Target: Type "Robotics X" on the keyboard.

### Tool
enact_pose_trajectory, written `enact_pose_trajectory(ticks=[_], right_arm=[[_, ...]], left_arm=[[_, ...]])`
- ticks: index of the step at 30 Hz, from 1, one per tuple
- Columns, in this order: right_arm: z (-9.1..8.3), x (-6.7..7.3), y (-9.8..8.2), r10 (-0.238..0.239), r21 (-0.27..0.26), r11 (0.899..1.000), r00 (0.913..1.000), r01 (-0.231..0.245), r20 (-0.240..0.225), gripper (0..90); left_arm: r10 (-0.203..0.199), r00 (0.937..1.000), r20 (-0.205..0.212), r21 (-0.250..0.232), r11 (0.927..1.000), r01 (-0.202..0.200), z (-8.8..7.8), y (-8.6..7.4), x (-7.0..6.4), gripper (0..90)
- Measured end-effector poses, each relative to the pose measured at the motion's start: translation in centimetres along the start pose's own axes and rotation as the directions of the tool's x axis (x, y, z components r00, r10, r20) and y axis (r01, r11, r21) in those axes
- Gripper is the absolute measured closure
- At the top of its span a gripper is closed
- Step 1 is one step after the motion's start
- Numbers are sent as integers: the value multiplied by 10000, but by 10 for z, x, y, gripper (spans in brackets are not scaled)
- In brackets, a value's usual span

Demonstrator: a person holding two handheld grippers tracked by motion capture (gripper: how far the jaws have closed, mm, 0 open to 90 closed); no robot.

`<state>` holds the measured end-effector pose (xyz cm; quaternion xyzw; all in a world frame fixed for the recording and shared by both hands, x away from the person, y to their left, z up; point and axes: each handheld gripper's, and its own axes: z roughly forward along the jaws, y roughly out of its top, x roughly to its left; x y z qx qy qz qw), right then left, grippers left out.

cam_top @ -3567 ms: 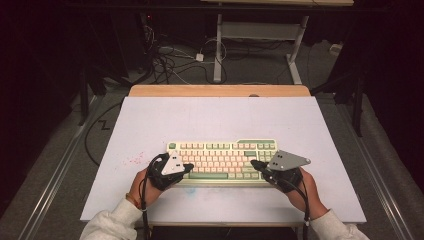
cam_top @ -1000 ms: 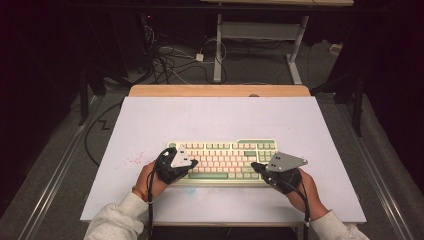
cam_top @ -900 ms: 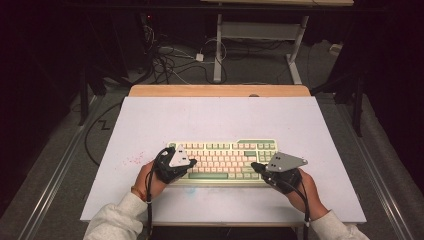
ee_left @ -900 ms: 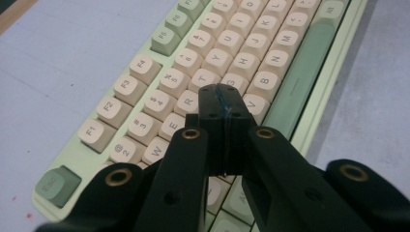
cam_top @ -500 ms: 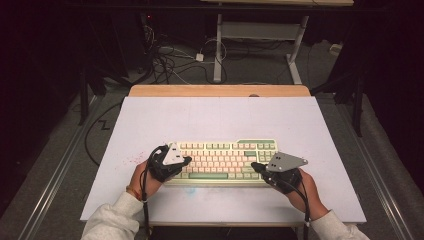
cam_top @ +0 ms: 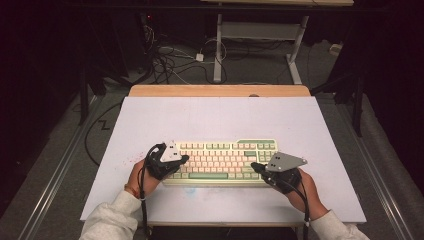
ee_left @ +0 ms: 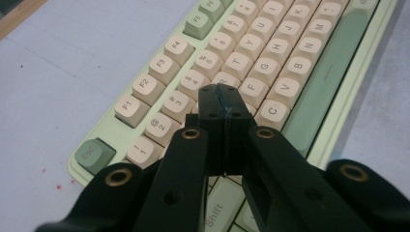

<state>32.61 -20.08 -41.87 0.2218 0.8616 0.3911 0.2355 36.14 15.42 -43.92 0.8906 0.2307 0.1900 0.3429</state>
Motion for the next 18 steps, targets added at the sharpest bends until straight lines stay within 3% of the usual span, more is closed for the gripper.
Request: enact_pose_trajectory(ticks=[18], right_arm=[[1, 1, 0, -36, 14, 10000, 10000, 36, -5, 900]], left_arm=[[133, 9999, 25, 120, 9998, -133, 4, 3, 1, 876]])
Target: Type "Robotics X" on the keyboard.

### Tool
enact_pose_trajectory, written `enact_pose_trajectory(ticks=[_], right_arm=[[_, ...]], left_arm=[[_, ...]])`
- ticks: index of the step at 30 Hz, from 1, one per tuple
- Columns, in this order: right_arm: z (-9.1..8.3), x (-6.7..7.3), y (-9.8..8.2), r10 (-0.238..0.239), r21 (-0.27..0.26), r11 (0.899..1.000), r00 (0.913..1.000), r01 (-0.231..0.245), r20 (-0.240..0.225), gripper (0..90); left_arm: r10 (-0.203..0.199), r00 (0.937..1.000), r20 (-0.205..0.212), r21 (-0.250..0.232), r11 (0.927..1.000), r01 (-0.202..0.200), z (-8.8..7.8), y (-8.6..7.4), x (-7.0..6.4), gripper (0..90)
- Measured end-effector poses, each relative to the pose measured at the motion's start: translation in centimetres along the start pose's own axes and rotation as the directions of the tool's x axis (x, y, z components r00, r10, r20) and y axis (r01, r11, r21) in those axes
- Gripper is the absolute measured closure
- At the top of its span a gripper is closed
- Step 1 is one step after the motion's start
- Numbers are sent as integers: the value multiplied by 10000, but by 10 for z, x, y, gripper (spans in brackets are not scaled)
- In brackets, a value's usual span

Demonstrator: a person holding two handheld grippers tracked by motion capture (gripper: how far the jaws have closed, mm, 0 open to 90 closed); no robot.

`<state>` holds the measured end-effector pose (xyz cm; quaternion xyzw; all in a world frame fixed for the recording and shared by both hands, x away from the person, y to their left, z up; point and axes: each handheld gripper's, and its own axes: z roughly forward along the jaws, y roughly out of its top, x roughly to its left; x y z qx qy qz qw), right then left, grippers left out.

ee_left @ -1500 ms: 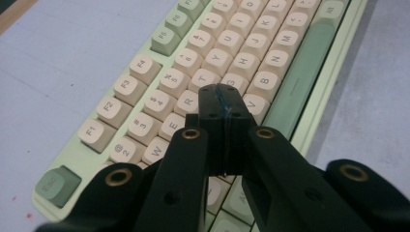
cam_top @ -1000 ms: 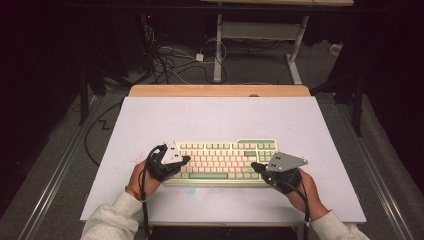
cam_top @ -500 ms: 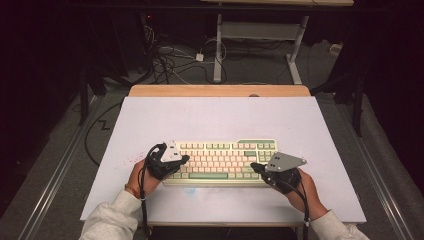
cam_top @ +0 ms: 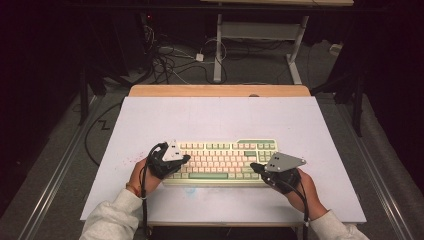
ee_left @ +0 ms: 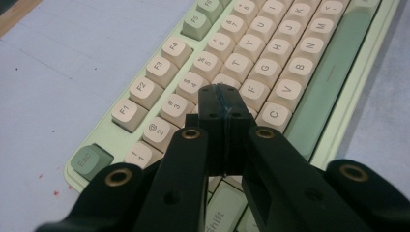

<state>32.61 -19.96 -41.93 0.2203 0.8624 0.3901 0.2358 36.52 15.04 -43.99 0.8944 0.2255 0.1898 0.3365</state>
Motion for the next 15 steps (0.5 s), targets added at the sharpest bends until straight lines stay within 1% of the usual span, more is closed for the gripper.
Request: enact_pose_trajectory(ticks=[4, 15], right_arm=[[0, 0, 0, 16, 16, 10000, 10000, -16, 15, 900], [1, 0, -1, 5, 44, 10000, 10000, -5, 9, 900]], left_arm=[[-10, 10000, 50, -9, 10000, 10, 1, 1, 0, 876], [48, 9998, 179, 158, 9999, -51, 6, 0, -3, 877]])
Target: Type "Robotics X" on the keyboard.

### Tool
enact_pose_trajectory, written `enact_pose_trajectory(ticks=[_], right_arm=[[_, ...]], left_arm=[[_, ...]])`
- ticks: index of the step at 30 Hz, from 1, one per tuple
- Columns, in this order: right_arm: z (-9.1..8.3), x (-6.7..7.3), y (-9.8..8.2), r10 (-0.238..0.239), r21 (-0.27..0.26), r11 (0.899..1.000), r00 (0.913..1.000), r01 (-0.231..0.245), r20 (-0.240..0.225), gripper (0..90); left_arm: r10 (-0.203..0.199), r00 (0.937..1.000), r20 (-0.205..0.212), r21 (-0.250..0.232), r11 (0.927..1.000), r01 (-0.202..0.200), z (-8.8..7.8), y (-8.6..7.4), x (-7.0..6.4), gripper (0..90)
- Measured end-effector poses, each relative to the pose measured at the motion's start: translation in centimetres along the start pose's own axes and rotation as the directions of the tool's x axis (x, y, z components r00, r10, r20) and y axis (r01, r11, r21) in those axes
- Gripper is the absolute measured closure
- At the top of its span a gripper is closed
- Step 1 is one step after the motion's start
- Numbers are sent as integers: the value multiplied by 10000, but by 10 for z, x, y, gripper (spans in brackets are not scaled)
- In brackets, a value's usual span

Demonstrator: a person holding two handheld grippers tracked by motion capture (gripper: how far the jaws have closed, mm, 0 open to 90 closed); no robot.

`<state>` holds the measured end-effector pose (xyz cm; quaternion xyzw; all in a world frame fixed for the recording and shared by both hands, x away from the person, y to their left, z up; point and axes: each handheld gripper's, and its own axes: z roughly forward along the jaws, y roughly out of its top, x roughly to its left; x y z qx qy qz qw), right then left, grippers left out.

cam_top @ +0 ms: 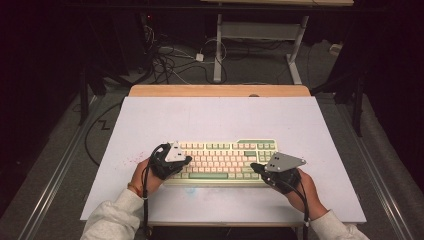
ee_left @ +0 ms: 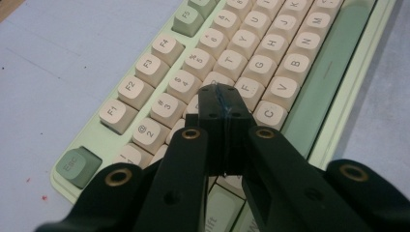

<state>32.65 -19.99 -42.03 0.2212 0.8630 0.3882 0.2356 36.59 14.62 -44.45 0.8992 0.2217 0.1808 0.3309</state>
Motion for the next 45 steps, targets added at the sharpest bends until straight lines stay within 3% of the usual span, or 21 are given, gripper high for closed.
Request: enact_pose_trajectory(ticks=[17, 38, 45], right_arm=[[0, 0, 0, -31, 19, 10000, 10000, 31, 15, 900], [0, 0, 0, -60, 74, 10000, 10000, 60, -11, 900], [1, 1, -1, -54, 108, 9999, 10000, 55, -39, 900]], left_arm=[[133, 9999, 53, 317, 9994, -134, 5, -2, -1, 876], [39, 10000, -7, 321, 9995, -39, 5, -3, -1, 876], [80, 9997, 218, 526, 9986, -91, 7, -3, 0, 877]])
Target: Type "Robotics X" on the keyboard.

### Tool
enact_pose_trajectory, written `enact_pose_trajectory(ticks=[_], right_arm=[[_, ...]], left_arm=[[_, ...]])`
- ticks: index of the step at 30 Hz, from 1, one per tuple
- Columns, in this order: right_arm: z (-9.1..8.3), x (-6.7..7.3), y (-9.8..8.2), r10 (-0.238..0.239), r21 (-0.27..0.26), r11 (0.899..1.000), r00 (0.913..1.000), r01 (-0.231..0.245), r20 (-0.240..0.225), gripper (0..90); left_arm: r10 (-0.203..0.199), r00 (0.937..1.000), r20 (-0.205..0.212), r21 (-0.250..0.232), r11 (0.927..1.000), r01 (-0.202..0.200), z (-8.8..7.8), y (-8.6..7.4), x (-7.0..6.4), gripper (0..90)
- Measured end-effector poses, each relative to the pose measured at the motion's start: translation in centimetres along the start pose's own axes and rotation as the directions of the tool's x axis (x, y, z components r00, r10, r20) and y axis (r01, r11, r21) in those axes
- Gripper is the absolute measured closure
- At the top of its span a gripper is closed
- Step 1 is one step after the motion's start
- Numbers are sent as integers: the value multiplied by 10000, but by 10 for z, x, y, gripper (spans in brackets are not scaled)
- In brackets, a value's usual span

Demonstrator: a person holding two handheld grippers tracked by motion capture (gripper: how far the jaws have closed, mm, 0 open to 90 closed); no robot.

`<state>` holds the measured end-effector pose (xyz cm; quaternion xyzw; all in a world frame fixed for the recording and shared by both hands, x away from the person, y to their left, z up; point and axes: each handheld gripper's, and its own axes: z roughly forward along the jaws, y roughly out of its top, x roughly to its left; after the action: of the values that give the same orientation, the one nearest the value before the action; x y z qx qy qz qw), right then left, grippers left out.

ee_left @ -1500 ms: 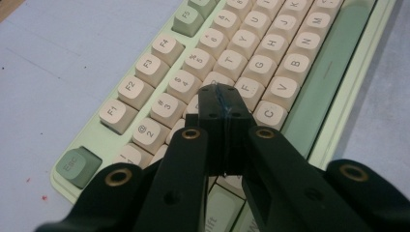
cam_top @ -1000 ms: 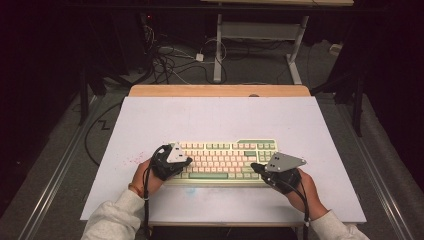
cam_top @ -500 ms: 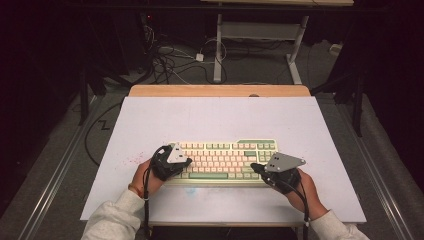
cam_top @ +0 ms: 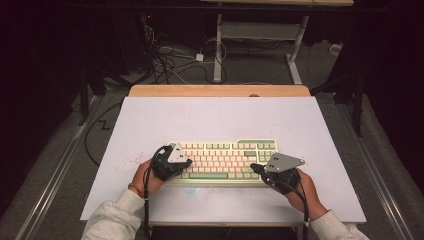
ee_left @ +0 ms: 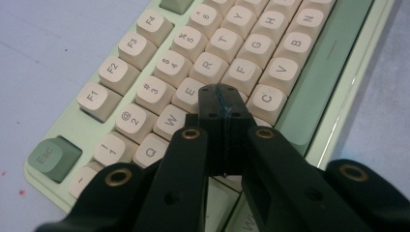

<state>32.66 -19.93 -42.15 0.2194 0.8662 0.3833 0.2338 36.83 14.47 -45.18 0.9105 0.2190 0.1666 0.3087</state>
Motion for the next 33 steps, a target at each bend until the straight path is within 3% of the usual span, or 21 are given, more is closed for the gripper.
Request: enact_pose_trajectory(ticks=[7, 33], right_arm=[[-1, 0, 0, -17, -30, 10000, 10000, 17, 37, 900], [-6, -2, 1, 5, -254, 9997, 9999, -1, 136, 900]], left_arm=[[-102, 9992, -375, -530, 9986, 82, -9, 2, -1, 877], [-156, 9965, -824, -1502, 9887, 31, -31, 0, -2, 874]])
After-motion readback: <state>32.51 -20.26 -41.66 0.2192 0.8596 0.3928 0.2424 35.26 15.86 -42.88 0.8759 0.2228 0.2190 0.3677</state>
